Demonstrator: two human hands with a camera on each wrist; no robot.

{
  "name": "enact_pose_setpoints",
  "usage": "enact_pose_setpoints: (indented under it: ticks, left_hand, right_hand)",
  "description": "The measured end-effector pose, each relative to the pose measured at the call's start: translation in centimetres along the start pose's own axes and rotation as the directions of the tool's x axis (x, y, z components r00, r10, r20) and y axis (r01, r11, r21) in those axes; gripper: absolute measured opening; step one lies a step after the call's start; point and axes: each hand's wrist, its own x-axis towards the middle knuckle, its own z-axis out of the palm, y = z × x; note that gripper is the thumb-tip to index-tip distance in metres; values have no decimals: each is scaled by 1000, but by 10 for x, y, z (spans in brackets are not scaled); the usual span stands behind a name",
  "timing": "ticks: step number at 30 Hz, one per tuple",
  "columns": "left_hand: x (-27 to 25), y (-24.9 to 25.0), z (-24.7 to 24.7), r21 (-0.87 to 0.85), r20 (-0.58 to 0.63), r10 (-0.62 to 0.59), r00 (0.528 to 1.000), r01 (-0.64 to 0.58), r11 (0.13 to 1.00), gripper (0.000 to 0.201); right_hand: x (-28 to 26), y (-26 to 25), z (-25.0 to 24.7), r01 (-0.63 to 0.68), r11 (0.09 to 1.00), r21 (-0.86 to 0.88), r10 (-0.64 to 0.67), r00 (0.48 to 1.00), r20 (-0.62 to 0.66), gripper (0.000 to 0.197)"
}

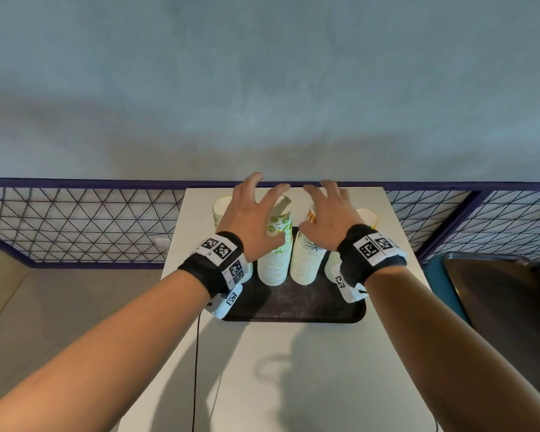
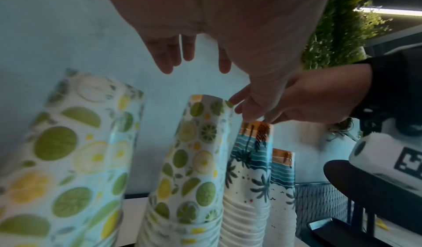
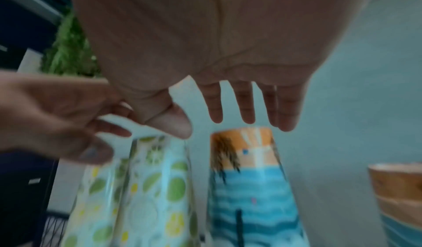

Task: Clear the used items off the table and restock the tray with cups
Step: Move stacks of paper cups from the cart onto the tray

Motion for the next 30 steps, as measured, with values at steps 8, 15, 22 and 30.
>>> enact_pose_setpoints:
  ticks: [8,15,22,30]
  left_hand:
    - [19,18,37,-50,154,-129,980,138,989,78]
    - [22,17,41,-81,128,-134,983,145,986,76]
    - [22,26,33,19,105,-140,985,139,990,94]
    - [15,61,19,-101,18,121,993,-118,988,61]
  right_hand:
    - [11,9,38,-28,998,-64,28,1000,6,63]
    - [13,24,42,-32,995,-98,31,999,-8,60]
    - [1,20,19,13,999,-51,-12,1000,18,77]
    - [-11,81,-26,-123,957,262,210,919,-335,59]
